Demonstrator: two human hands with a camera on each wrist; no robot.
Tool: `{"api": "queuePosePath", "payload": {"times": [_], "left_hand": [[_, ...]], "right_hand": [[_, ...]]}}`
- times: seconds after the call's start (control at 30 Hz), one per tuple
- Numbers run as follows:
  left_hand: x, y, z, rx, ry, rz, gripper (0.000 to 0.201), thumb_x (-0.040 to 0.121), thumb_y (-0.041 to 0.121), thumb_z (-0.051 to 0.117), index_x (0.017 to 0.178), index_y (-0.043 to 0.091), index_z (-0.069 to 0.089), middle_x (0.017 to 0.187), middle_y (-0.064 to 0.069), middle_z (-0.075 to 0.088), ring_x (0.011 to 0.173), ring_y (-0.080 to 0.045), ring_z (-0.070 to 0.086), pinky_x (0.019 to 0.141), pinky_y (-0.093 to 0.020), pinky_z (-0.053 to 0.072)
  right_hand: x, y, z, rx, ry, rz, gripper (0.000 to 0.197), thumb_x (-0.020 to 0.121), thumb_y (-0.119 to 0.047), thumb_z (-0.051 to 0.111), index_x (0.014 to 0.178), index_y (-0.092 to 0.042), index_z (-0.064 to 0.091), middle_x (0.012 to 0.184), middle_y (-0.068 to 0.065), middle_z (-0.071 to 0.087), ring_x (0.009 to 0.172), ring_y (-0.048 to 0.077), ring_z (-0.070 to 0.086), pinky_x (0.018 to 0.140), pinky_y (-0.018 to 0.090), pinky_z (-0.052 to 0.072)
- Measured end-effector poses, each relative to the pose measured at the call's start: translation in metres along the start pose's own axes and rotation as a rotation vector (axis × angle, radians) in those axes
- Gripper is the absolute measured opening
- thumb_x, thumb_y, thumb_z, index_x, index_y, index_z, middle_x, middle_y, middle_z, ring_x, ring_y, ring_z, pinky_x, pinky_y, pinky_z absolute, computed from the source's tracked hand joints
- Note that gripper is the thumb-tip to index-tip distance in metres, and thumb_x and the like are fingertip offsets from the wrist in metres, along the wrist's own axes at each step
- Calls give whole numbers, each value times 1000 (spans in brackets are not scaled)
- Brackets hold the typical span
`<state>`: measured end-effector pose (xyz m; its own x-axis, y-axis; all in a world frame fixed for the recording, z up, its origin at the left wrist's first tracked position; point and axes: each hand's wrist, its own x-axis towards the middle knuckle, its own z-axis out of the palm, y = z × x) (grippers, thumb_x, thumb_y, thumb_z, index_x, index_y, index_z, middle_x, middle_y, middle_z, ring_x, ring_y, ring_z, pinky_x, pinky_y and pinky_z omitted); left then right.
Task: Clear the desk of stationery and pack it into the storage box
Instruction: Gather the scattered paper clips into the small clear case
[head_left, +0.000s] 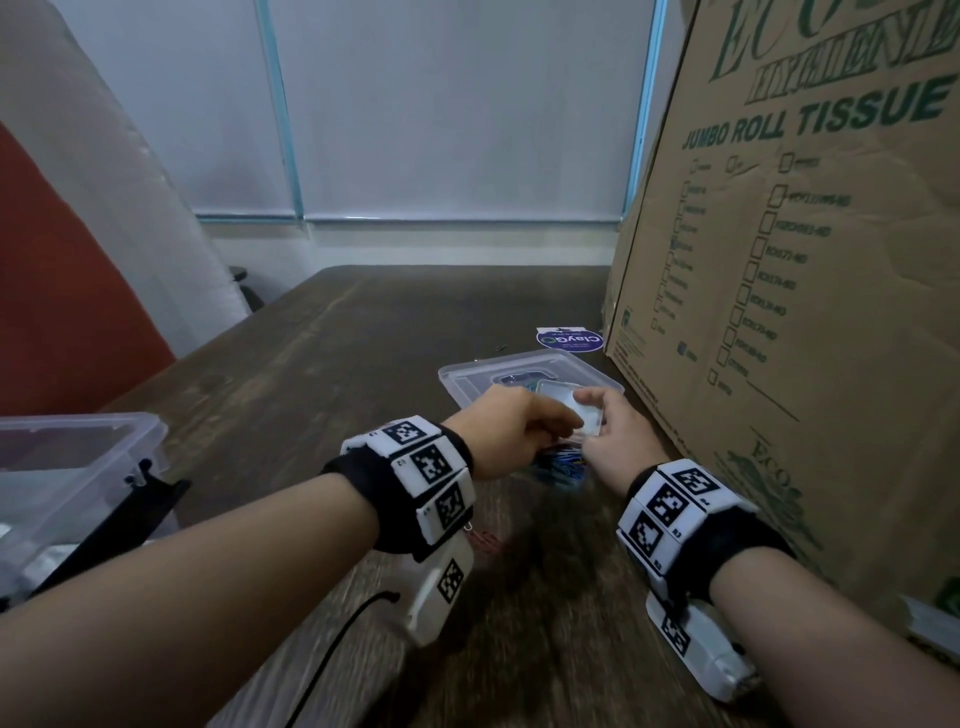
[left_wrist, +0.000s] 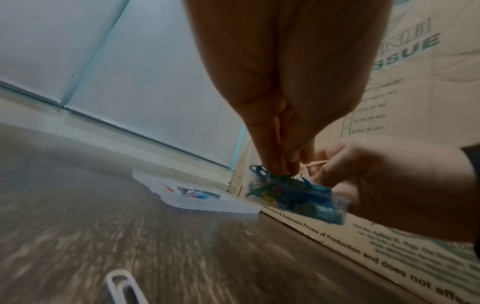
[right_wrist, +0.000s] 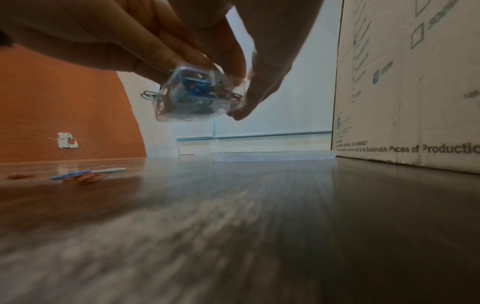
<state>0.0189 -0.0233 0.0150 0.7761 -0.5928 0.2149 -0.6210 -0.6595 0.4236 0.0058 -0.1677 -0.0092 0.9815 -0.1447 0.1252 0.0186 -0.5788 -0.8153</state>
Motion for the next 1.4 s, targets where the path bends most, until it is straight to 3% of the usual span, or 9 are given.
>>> {"api": "queuePosePath", "payload": {"times": [0.13,0.3,0.63,0.8,0.87,1.0,1.17,1.3,1.4], "left_hand": [[-11,-17,-28,115,14,-81,34,81,8,67,114,17,66,104,3,70,86,-4,60,82,-11,43],[-40,-51,-28,307,-515,-340,55,70,22,81,122,25,62,118,5,65,87,-9,58,85,-21,46],[-41,-43,-2,266,-452,-186,22,84,22,66,104,15,72,104,-3,71,86,-13,60,75,-17,42],[-36,-36,8,344,-526,-229,26,82,21,66,104,9,67,109,-9,68,89,-21,59,74,-27,46],[-34,-34,11,393,-537,-202,27,82,20,65,104,5,67,108,-11,68,81,-16,53,63,-23,43],[-31,-32,2,400,-416,-182,22,79,18,68,98,6,69,99,-10,71,79,-15,57,67,-24,47],[-10,-18,-36,283,36,-96,12,77,15,67,86,11,73,56,14,56,50,1,50,69,-16,45],[8,-1,-32,176,63,-35,21,81,29,70,94,13,73,77,5,65,72,-5,56,77,-20,47],[4,-13,-30,120,57,-84,21,78,35,74,87,15,74,71,8,63,57,5,54,66,-15,44]], "right_hand": [[2,1,1,-53,-1,-7,55,81,9,46,132,-14,43,139,7,45,119,24,49,81,20,33],[2,1,1,-66,-7,-3,55,81,9,44,132,-13,42,139,7,45,120,24,47,82,19,31],[3,3,2,-62,6,-24,54,81,9,45,131,-13,44,135,8,48,93,17,43,77,21,33],[6,7,4,-55,13,-22,54,81,8,46,131,-13,45,87,-5,46,63,4,36,53,12,28],[6,7,3,-58,15,-25,54,81,8,46,131,-13,45,93,-1,45,63,2,35,53,14,29],[4,5,2,-65,9,-26,54,82,7,47,131,-12,44,113,7,51,73,10,44,61,18,34],[5,5,3,-57,-18,-24,54,82,7,48,131,-15,43,136,7,47,95,17,47,77,25,37],[4,4,3,-19,-3,-25,53,81,8,50,129,-15,45,134,8,49,100,18,52,79,26,41],[6,4,2,-40,42,-35,54,82,8,48,131,-13,43,137,7,47,115,20,49,89,24,37]]}}
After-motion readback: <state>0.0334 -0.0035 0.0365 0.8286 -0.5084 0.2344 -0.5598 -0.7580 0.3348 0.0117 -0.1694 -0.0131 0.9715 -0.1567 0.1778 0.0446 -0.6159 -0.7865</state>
